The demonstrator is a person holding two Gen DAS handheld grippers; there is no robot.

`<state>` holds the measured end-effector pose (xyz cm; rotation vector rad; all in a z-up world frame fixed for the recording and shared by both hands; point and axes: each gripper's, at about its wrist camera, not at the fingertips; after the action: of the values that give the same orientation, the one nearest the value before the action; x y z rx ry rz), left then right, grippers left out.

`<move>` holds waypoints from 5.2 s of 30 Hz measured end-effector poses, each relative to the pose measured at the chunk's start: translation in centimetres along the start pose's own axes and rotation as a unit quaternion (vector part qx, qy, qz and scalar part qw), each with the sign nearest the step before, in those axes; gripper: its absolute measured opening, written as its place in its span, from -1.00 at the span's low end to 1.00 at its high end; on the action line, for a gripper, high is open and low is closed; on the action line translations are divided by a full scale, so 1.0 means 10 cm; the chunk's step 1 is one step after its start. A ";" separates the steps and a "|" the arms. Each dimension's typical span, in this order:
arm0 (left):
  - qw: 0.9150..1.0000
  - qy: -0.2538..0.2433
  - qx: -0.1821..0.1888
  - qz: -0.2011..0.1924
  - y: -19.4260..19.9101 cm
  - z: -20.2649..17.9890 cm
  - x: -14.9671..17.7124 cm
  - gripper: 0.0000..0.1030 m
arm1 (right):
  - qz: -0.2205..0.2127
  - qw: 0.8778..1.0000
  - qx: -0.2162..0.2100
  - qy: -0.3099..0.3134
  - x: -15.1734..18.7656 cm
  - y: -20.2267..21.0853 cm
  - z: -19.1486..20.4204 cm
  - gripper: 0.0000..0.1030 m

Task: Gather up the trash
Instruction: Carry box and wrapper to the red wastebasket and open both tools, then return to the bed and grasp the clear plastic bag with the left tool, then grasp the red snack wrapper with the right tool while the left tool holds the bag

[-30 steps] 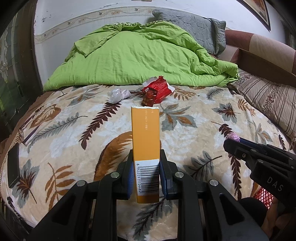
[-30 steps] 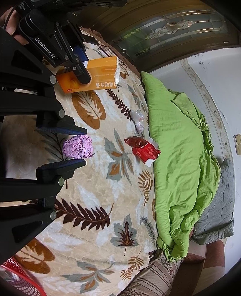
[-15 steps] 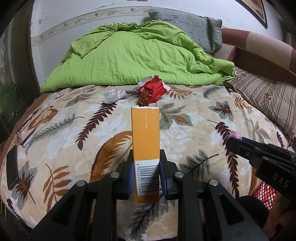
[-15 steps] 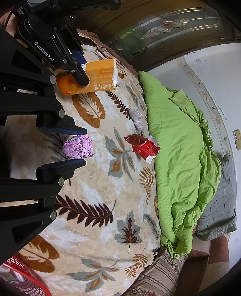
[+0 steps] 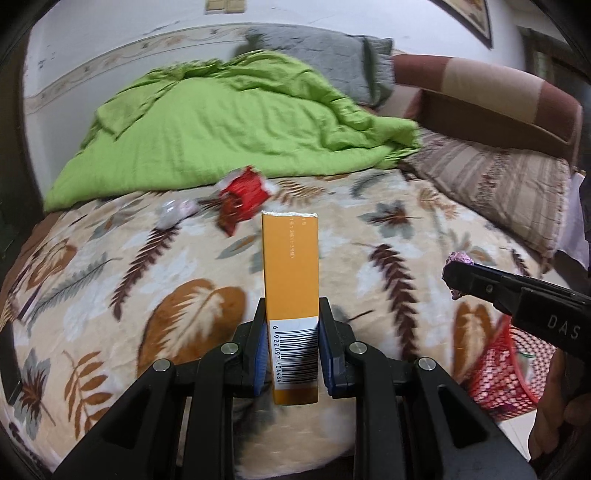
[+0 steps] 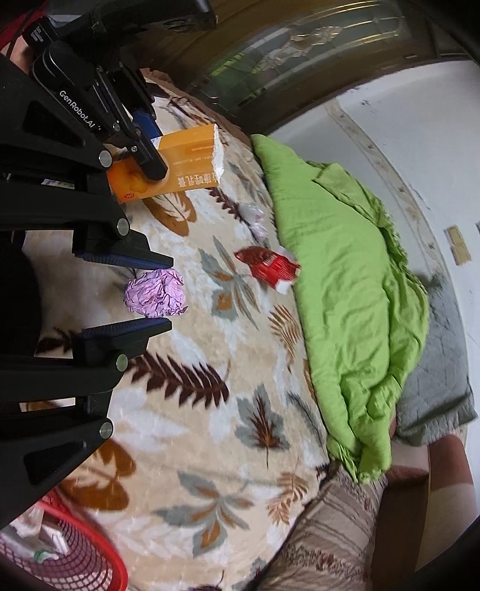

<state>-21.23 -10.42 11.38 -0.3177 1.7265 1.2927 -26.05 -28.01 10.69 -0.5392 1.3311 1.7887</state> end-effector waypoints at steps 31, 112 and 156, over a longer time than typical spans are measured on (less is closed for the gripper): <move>0.917 -0.148 0.340 0.144 -0.21 -2.46 -0.11 0.01 | -0.045 0.952 0.199 -0.227 0.61 1.73 -2.08 0.00; 0.981 0.168 -0.071 0.071 -2.20 2.42 -0.90 -0.45 | 0.111 0.988 -0.081 0.066 -1.19 -3.11 0.76 0.06; 0.995 0.044 -0.087 0.025 -0.15 0.70 0.12 -0.45 | 0.059 0.995 -0.078 0.033 -0.01 -0.80 0.48 -0.42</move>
<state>-17.25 -4.65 9.41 -0.4409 1.7070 1.4899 -18.85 -22.73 7.79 -0.6202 1.2989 1.9987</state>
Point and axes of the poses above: each gripper's, at about its wrist camera, not at the fingertips, and y roughly against the way its jaws point, z to its left, x to its underside, and after that the axes turned 1 degree about -y, right-handed
